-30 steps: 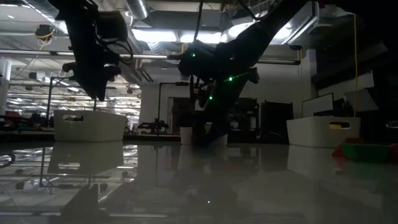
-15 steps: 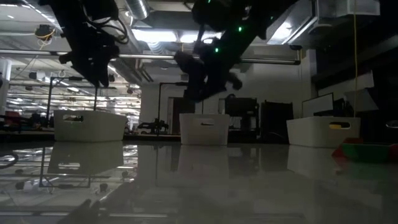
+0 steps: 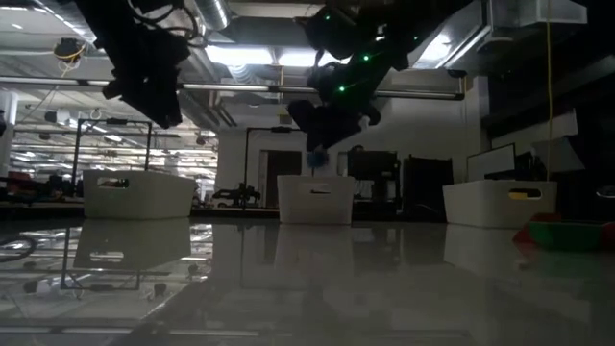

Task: Sort blocks
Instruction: Put the blue block into the top center white bin, then put the red block into the bottom left white bin

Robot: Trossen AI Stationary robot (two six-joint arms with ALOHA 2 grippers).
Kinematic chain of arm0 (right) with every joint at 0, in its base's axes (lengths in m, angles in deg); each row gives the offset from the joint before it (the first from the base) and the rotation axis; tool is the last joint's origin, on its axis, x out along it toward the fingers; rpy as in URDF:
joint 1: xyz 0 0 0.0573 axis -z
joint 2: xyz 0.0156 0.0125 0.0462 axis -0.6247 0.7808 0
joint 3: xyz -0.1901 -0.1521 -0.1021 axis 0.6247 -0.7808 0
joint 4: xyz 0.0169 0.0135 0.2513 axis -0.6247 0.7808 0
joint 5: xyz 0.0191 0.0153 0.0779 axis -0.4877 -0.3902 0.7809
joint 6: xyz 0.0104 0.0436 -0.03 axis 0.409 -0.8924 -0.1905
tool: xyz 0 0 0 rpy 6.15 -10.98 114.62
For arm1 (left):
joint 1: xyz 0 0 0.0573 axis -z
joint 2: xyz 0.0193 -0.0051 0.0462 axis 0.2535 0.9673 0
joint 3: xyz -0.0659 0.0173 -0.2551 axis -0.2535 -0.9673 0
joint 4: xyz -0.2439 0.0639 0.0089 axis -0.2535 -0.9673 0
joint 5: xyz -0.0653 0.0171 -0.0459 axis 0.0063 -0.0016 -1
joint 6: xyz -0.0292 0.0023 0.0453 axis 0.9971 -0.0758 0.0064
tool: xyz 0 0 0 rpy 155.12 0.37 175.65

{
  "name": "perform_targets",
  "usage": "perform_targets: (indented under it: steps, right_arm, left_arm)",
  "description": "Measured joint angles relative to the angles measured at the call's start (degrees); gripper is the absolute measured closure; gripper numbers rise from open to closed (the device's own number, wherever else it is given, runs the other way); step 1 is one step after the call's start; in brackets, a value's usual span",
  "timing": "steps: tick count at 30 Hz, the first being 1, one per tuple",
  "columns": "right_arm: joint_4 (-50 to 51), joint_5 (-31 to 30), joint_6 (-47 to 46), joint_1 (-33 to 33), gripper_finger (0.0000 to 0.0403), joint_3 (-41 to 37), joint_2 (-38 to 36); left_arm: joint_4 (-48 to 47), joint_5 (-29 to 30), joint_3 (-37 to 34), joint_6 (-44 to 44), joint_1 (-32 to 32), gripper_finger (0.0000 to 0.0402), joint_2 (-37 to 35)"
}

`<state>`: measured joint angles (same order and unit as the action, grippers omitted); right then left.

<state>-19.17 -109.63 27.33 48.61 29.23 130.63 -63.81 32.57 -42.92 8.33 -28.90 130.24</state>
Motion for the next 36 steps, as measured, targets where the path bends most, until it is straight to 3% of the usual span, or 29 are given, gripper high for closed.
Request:
perform_targets:
  steps: [13, 18, 21, 27, 36]
  right_arm:
    - [0.22, 2.67, 0.39, 4.18, 0.0171, 0.00, 0.00]
    - [3.45, 6.24, 8.54, 3.84, 0.0167, 0.00, -1.89]
    - [8.12, 9.62, 9.29, 3.11, 0.0167, 0.09, -5.25]
    - [21.80, 10.41, 9.39, -0.04, 0.0166, 0.07, -13.81]
    - [39.05, 25.33, 4.24, -8.64, 0.0166, 0.09, -20.11]
  left_arm:
    - [5.94, 0.00, 0.00, 4.80, 10.43, 0.0237, 0.02]
    - [11.44, 0.33, -0.02, 5.12, 16.06, 0.0237, 0.51]
    - [16.04, 0.66, -0.02, 2.37, 19.38, 0.0237, 1.83]
    - [25.89, 0.78, -0.02, -4.63, 24.41, 0.0237, 6.94]
    - [43.11, 0.86, -0.02, -13.11, 28.68, 0.0237, 17.57]
